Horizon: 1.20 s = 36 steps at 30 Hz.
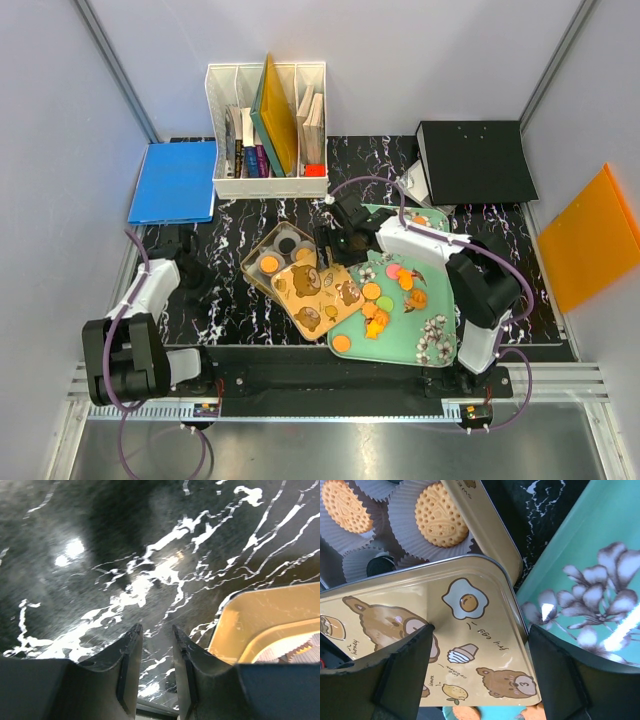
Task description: Pack the cookies
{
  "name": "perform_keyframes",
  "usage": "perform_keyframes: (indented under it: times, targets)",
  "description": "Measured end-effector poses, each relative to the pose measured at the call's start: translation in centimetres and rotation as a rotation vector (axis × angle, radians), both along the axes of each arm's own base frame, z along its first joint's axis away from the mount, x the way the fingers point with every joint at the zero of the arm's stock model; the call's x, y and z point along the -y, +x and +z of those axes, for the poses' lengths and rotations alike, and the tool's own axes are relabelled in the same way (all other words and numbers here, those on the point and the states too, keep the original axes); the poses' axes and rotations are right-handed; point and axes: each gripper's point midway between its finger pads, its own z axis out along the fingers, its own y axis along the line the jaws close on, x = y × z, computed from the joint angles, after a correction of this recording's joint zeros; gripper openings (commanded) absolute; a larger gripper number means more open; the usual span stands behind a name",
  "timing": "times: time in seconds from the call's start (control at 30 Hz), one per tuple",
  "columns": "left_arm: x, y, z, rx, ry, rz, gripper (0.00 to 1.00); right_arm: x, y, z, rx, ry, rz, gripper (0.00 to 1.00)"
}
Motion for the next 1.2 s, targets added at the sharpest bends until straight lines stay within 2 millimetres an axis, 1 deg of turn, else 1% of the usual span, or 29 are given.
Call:
perform_keyframes:
  times: [0.1,0.2,0.27,0.33,0.43,0.5,0.57,0.63,0.77,0.9,1.0,1.2]
  targets:
    - [0.5,0.8,-0.3,0.016,-0.029,-0.016,0.33,-0.5,-0.2,-0.1,-0.02,0.022,0.003,0.81]
    - [1.1,1.7,-0.7,0.024,-0.069,-0.039,0.33,-0.8,-0.2,-0.2,-0.032,0.035,0.004,0.77]
    - [1.3,2.3,-0.8,0.031,-0.087,-0.049,0.33,-1.0,-0.3,-0.2,-0.037,0.042,0.003,0.71]
    - [1.4,3.0,-0.4,0.055,-0.094,-0.055,0.32,-1.2,-0.2,-0.2,-0.04,0.048,0.003,0.65]
    - [1.4,4.2,0.3,0.098,-0.092,-0.061,0.31,-1.4,-0.1,-0.1,-0.046,0.055,0.001,0.59]
    - [1.3,4.5,0.4,0.114,-0.092,-0.062,0.3,-1.8,0.1,0.0,-0.052,0.065,0.001,0.54]
    - [1.4,4.5,0.4,0.114,-0.093,-0.063,0.31,-2.2,0.2,0.1,-0.059,0.078,0.005,0.48]
    - [1.4,4.5,0.5,0.119,-0.092,-0.063,0.3,-2.6,0.3,0.2,-0.065,0.088,0.009,0.46]
    - [1.4,4.4,0.9,0.137,-0.089,-0.064,0.3,-3.2,0.6,0.5,-0.075,0.105,0.011,0.46]
    - [1.4,4.1,0.7,0.132,-0.09,-0.064,0.3,-3.5,1.1,0.7,-0.076,0.11,0.008,0.46]
    - [1.4,4.0,0.6,0.13,-0.09,-0.064,0.3,-3.7,2.1,1.1,-0.069,0.122,-0.004,0.43]
    - [1.5,3.7,0.4,0.121,-0.092,-0.064,0.3,-4.4,5.0,2.0,-0.043,0.149,-0.031,0.39]
